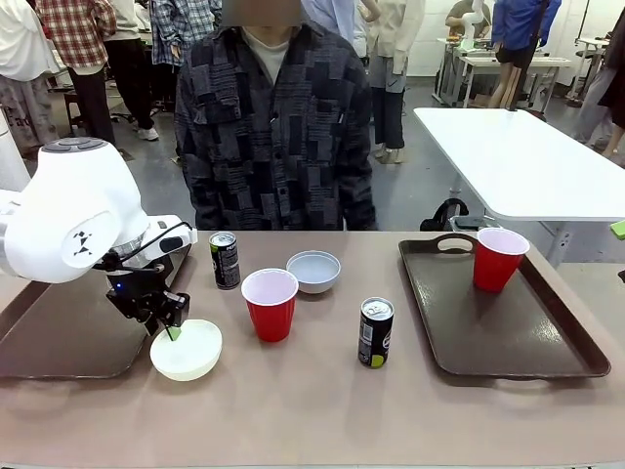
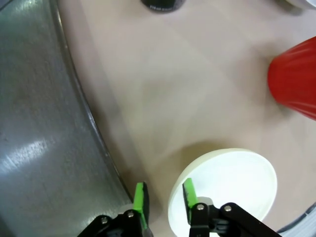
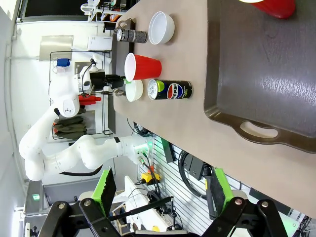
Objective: Prepare tableware on both trays.
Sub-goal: Pick up a Picnic Bowl from the table and place it on a Handle tray.
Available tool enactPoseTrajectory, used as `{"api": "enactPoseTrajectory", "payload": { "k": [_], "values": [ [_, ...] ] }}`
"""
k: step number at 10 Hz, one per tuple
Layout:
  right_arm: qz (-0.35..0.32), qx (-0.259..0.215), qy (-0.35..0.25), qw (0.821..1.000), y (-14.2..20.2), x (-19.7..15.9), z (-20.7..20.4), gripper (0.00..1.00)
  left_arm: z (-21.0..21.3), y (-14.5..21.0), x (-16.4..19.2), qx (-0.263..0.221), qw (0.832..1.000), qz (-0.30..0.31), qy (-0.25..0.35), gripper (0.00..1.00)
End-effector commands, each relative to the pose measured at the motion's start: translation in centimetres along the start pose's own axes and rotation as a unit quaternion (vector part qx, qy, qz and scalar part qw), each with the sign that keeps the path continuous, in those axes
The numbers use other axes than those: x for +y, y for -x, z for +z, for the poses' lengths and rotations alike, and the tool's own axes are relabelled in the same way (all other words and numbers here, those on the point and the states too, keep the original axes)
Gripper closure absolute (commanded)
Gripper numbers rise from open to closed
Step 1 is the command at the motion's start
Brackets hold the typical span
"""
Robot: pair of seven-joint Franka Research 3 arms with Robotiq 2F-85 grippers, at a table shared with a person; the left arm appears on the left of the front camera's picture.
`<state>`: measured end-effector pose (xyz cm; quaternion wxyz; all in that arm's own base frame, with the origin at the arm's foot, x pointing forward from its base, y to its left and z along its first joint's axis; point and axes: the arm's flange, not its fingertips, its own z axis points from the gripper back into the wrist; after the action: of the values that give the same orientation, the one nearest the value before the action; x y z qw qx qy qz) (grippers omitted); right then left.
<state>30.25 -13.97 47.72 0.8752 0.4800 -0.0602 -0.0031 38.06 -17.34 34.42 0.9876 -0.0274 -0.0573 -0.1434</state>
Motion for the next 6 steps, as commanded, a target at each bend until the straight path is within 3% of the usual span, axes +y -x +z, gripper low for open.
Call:
{"api": "enactPoseTrajectory", "payload": {
  "k": [1,2,3,4,6],
  "values": [
    [0.004,0.000,-0.006,1.000,-0.06,0.05,-0.02,0.00,0.43,1.74,-0.46,-0.006,1.000,0.018,-0.002,0.62],
    [0.004,0.000,-0.006,1.000,-0.06,0.05,-0.02,0.00,0.41,1.74,-0.52,-0.005,1.000,0.020,-0.003,1.00],
    [0.004,0.000,-0.006,1.000,-0.06,0.05,-0.02,0.00,0.42,1.71,-0.57,-0.004,1.000,0.021,-0.003,0.80],
    [0.004,0.000,-0.006,1.000,-0.06,0.05,-0.02,0.00,0.48,1.74,-0.58,-0.004,1.000,0.021,-0.003,1.00],
    [0.004,0.000,-0.006,1.000,-0.06,0.05,-0.02,0.00,0.80,1.75,-0.52,-0.005,1.000,0.024,-0.002,1.00]
  ]
}}
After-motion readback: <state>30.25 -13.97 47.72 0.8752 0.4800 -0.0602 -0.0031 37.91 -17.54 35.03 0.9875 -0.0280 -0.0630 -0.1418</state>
